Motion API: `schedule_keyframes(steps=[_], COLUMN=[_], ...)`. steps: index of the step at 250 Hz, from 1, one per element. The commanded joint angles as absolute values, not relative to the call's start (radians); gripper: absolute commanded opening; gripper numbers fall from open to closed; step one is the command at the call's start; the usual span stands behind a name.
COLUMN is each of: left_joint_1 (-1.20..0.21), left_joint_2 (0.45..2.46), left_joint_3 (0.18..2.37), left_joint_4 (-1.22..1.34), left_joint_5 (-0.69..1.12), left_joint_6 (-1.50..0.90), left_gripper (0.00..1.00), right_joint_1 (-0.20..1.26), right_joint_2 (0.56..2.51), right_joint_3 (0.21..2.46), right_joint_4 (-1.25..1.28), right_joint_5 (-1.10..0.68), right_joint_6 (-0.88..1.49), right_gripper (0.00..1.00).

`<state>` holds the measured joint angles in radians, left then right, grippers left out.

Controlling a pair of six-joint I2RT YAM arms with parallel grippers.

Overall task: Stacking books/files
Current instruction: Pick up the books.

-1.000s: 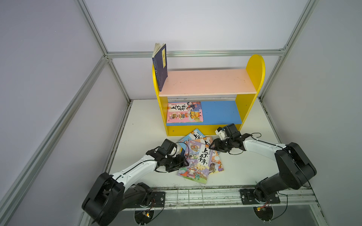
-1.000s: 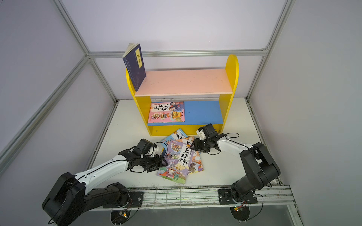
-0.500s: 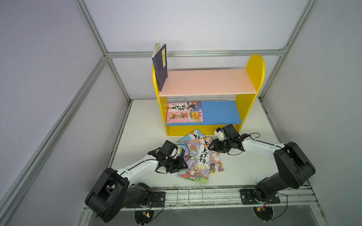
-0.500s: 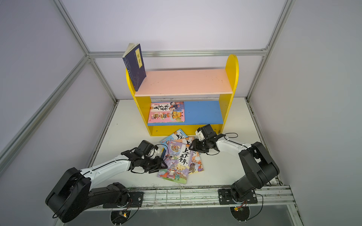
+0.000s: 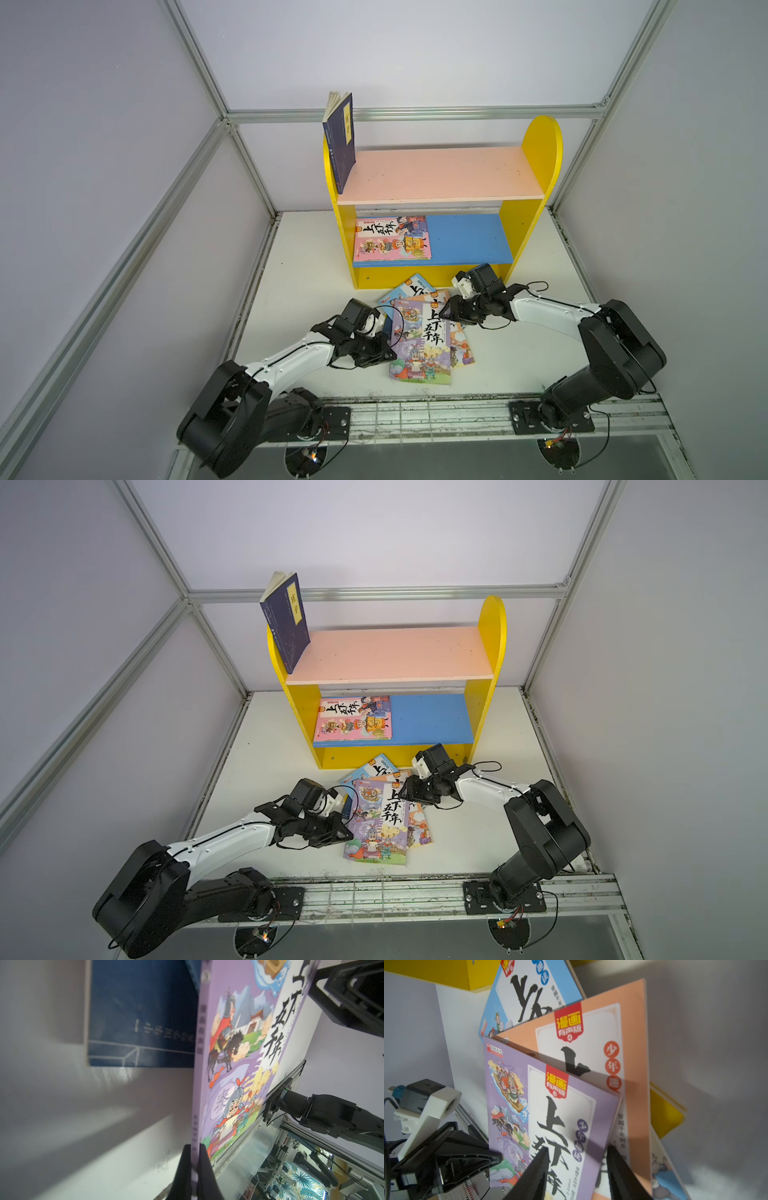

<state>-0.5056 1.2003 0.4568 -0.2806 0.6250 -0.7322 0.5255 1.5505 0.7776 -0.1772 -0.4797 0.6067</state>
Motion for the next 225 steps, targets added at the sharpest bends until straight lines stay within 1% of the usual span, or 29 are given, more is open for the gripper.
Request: schedule_keyframes(steps=[1, 34, 62, 65, 74, 109, 132, 154, 188, 225], left_joint_1=[-0.503, -0.499, -0.495, -0.494, -0.494, -0.486, -0.482, -0.481, -0.480, -0.481], left_joint_2=[1.175, 1.100, 1.031, 1.025, 1.002, 0.925, 0.869, 0.804, 0.722, 0.673], left_joint_3=[0.452, 0.455, 0.478, 0.481, 0.492, 0.530, 0.551, 0.576, 0.632, 0.685], left_joint_4=[-0.269, -0.280, -0.328, -0.333, -0.350, -0.391, -0.399, -0.403, -0.391, -0.368], left_joint_5=[0.624, 0.621, 0.618, 0.617, 0.612, 0.581, 0.548, 0.503, 0.433, 0.366], left_joint_6=[-0.745, -0.764, -0.773, -0.775, -0.779, -0.819, -0.865, -0.920, -1.006, -1.075], left_gripper=[0.00, 0.00, 0.00, 0.00, 0.00, 0.00, 0.00, 0.00, 0.00, 0.00], right_joint_1=[0.530, 0.531, 0.529, 0.529, 0.529, 0.518, 0.494, 0.483, 0.485, 0.561], right_joint_2=[1.552, 1.539, 1.507, 1.503, 1.488, 1.407, 1.329, 1.243, 1.126, 1.005], right_joint_3=[0.779, 0.781, 0.794, 0.796, 0.804, 0.822, 0.816, 0.794, 0.774, 0.774], right_joint_4=[-0.175, -0.194, -0.252, -0.260, -0.286, -0.360, -0.371, -0.357, -0.374, -0.384], right_joint_5=[-0.473, -0.442, -0.377, -0.368, -0.341, -0.257, -0.279, -0.325, -0.354, -0.333], right_joint_6=[0.621, 0.620, 0.601, 0.600, 0.591, 0.560, 0.531, 0.512, 0.581, 0.654], right_gripper=[0.49, 0.52, 0.62, 0.66, 0.71, 0.80, 0.84, 0.85, 0.88, 0.92])
